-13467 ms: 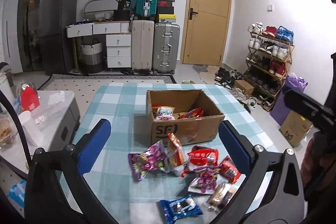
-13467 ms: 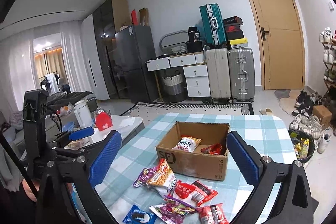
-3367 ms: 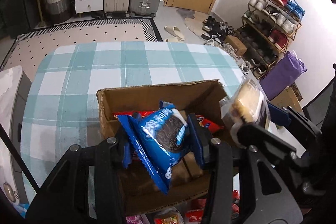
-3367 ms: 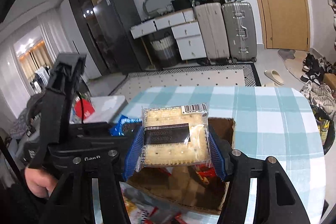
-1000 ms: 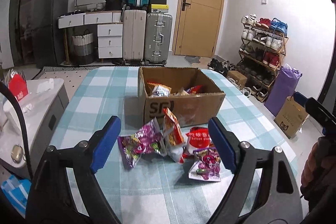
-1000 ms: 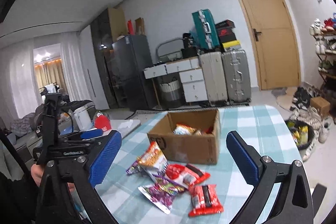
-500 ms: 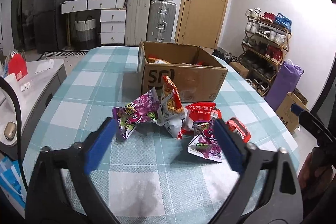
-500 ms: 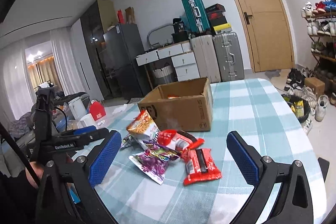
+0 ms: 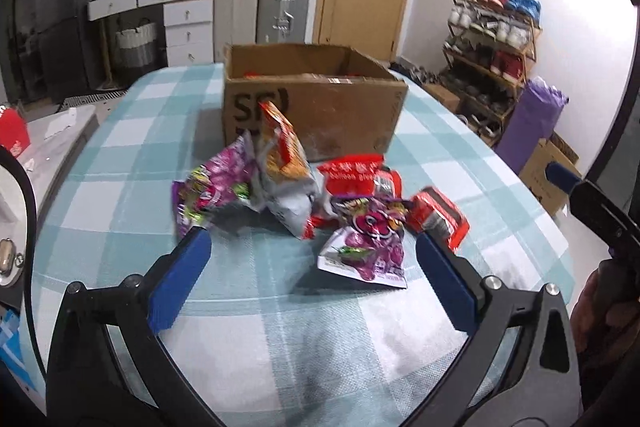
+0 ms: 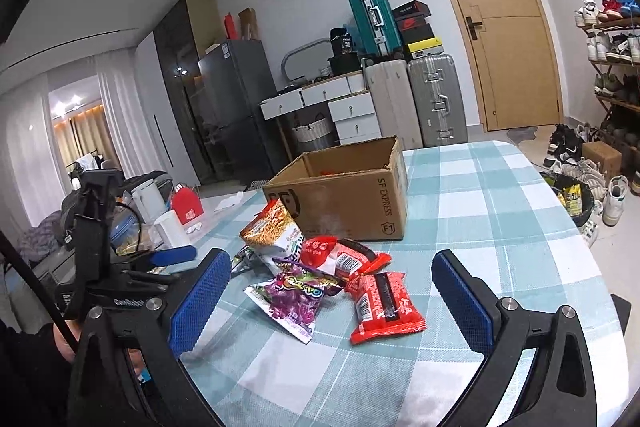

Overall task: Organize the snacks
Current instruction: 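Move both grippers back toward the remaining snacks on the table, then grasp the purple candy bag with the left gripper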

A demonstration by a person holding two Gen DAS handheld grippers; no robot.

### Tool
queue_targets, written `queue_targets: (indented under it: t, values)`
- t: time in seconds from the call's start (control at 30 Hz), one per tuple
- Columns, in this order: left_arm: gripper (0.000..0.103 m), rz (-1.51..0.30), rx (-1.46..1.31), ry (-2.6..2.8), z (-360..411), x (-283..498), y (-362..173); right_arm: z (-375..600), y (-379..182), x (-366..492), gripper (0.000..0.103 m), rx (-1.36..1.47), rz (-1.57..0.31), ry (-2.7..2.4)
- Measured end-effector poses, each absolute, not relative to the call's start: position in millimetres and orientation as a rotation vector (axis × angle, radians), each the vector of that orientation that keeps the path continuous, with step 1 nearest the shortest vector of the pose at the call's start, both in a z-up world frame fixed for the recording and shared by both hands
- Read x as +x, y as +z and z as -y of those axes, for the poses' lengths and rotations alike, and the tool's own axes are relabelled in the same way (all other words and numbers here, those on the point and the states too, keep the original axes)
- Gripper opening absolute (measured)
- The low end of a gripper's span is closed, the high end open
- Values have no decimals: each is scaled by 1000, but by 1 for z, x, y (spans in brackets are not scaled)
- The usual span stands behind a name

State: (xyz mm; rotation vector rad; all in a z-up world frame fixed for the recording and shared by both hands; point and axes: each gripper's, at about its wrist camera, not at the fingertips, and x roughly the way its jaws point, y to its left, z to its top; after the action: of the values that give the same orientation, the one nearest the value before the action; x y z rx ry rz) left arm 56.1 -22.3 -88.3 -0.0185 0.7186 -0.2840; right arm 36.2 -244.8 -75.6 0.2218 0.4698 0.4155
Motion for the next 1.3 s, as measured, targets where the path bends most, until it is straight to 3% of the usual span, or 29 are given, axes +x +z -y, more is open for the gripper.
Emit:
queue_targets:
  t: [0.73,0.9,0.97,1.3]
  values:
    - [101,-964,-179,-373,76,141,-156,256,-113,55,102,297,-562,416]
    - [71,-1001,-256,-402,68,156,-166,258,-115,56,102,307,-568,416]
    - [49,-1011,-283,-411,67,162,-172,258,-115,56,102,302,-566,415]
    - [42,-1014,-285,-424,67,166,-182,253,-113,54,102,290,-567,421]
